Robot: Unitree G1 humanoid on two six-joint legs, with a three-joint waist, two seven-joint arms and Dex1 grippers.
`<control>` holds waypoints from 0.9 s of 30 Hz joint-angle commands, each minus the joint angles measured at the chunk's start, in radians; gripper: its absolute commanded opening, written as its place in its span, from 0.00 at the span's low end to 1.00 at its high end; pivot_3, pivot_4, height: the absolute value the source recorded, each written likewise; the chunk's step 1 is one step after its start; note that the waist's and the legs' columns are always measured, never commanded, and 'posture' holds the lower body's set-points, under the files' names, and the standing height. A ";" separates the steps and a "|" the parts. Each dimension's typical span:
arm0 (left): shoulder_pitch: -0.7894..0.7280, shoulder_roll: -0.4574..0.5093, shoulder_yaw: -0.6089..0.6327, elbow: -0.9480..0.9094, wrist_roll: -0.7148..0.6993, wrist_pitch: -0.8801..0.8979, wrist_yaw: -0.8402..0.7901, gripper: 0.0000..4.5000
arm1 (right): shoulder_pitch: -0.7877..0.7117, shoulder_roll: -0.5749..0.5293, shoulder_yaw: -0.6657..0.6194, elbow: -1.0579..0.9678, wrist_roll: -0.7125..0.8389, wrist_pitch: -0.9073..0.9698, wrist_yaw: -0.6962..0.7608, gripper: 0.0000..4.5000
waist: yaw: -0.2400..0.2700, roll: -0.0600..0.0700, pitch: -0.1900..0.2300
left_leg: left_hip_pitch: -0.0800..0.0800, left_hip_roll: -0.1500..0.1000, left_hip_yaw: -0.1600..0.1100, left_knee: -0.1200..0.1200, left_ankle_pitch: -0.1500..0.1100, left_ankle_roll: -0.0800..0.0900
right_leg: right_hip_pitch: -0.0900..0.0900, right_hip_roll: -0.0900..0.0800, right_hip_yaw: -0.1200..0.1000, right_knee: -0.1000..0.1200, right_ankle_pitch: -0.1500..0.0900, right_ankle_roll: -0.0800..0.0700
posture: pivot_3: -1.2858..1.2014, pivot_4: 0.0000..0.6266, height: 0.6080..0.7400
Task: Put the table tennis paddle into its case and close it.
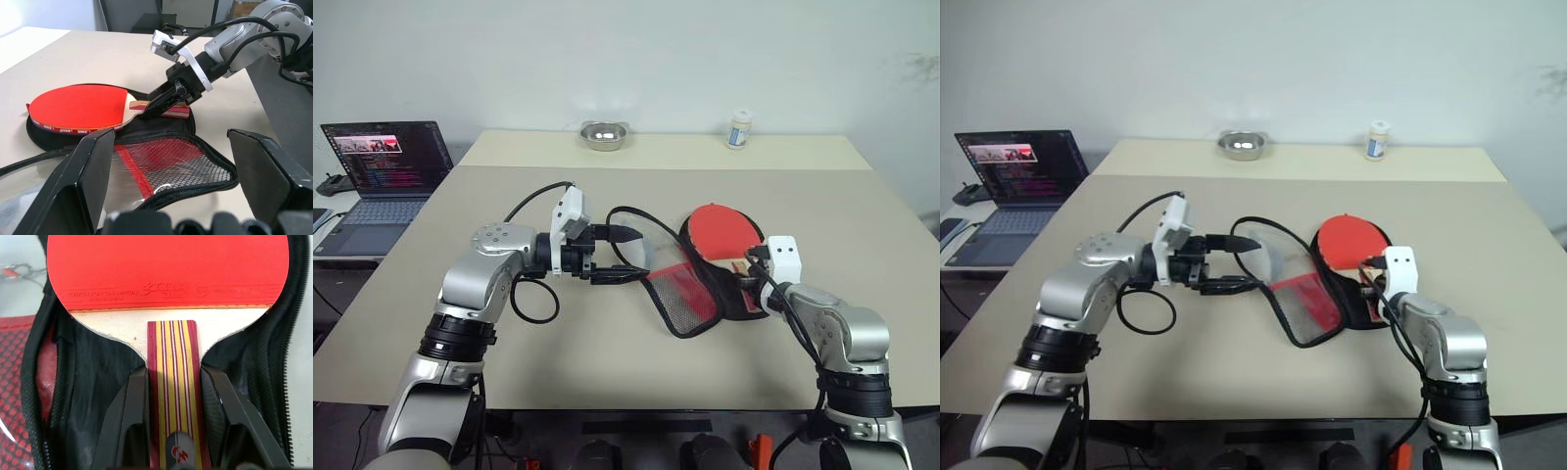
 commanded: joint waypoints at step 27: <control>0.084 0.073 -0.050 0.110 0.119 -0.027 0.024 0.62 | 0.094 -0.573 -0.343 -0.560 0.624 0.105 0.594 1.00 | 0.008 -0.002 0.001 | 0.000 0.001 -0.003 0.000 0.000 0.000 | 0.003 -0.003 -0.003 -0.004 0.000 0.000 | 0.52 0.24 1.00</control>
